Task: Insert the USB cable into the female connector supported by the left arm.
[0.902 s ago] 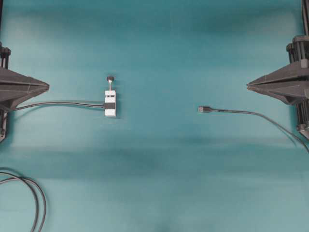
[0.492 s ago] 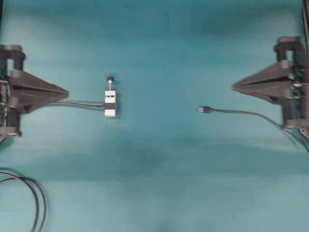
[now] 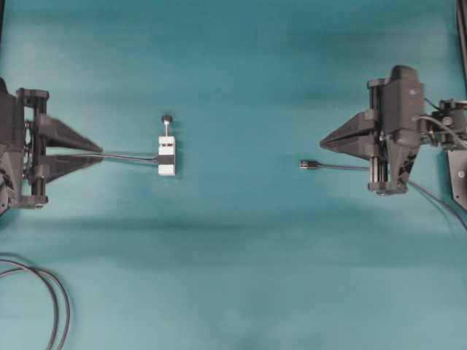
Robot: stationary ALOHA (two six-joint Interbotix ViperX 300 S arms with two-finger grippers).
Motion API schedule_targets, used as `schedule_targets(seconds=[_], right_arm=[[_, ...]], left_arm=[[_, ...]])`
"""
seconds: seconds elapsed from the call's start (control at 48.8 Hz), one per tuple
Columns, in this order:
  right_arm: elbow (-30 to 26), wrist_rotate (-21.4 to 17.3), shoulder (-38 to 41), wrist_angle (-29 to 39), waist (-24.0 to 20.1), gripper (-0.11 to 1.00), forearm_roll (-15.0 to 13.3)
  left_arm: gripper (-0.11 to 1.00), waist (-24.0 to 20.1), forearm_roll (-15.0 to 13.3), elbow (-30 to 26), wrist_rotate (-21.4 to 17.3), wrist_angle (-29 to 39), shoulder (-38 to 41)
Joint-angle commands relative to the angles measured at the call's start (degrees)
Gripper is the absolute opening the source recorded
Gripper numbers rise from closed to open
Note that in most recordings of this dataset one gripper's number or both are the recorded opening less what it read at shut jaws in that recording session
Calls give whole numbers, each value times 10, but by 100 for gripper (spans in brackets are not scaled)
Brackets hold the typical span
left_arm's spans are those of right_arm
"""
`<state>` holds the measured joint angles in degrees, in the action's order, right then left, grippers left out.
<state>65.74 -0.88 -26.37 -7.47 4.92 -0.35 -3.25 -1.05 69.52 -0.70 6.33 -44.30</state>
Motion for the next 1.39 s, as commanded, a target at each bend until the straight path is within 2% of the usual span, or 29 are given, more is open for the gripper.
schedule_targets(seconds=[0.0,0.082,0.185,0.287,0.41,0.472,0.738,1.087,1.374], right_arm=[[6,-8,35,-20,1,1,-1],[18,-26,78,-54,1,1,-1],[28,-47,127,-107,2,4,-1],[27,-55,159,-141,2,26,-1],[21,-55,182,-147,5,60,-1],[18,-54,189,-147,10,68,-1],[23,-53,202,-171,14,56,-1],[39,-54,221,-243,15,55,-1],[60,-55,224,-289,14,55,-1]], left_arm=[[57,-13,0,-1,3,-7,5],[73,-22,1,-1,-1,-8,11],[73,-29,1,-1,-7,-11,12],[73,-30,1,2,-16,-5,12],[72,-33,1,7,-16,4,13],[72,-34,1,7,-16,4,13],[72,-39,1,9,-16,10,13],[72,-43,0,7,-7,21,13],[72,-47,0,-4,21,27,13]])
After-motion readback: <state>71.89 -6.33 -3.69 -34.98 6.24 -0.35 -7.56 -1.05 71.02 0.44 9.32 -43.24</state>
